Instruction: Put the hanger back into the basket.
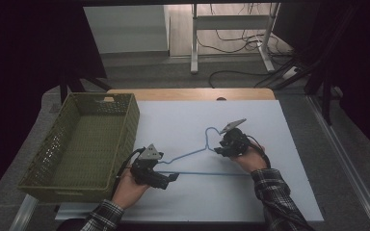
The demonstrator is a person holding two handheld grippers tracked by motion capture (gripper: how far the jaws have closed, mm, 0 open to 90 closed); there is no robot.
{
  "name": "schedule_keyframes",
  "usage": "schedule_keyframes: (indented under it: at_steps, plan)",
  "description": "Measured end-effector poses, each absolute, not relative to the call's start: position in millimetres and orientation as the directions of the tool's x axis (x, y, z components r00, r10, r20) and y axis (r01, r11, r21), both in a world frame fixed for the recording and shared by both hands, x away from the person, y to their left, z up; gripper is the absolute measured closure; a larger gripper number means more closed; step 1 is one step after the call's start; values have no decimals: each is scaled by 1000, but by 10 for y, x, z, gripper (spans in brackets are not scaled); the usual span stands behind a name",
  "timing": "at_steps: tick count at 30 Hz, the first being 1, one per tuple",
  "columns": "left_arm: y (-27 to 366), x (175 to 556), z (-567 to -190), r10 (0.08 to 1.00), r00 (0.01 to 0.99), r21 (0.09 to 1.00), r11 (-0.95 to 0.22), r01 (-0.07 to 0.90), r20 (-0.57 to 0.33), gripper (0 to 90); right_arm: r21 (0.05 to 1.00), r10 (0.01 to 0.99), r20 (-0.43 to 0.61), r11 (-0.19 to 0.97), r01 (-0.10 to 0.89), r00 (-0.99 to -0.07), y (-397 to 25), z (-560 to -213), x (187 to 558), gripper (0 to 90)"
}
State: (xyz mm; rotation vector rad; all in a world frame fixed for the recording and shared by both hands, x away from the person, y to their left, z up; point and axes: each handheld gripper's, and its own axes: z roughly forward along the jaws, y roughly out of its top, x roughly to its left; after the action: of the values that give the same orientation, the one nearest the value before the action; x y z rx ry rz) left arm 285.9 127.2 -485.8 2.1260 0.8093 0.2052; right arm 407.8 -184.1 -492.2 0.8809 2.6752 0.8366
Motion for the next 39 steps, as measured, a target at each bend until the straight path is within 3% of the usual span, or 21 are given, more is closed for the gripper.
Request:
schedule_keyframes:
  at_steps: [14, 26, 39]
  plan:
    - [1274, 2870, -4883, 616, 777, 750, -453, 482, -128, 46, 517, 508, -16, 741, 428, -861, -1757, -5035, 4227, 816]
    - [1264, 2869, -4896, 616, 777, 747, -457, 484, -127, 46, 498, 476, -11, 765, 408, -879, -1714, -5066, 4241, 863]
    - [1217, 2901, -4863, 619, 771, 746, -441, 498, -149, 46, 533, 453, -76, 771, 348, -888, -1712, -4910, 4143, 868]
